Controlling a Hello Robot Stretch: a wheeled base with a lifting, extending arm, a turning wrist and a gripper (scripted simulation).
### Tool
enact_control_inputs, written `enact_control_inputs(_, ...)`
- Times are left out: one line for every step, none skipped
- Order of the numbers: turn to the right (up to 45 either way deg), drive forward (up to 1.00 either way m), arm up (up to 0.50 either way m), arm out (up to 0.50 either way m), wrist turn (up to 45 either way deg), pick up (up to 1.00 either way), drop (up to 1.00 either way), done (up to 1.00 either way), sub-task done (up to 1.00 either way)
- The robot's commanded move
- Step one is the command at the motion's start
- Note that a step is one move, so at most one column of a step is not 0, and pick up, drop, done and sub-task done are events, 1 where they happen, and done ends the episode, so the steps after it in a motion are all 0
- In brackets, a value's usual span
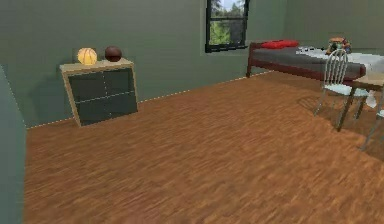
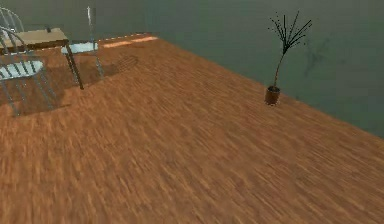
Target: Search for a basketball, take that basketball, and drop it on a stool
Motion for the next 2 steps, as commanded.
enact_control_inputs(0.0,0.4,0.0,0.0,0.0,0.0,0.0,0.0,0.0)
enact_control_inputs(-27.0,0.0,0.0,0.0,0.0,0.0,0.0,0.0,0.0)
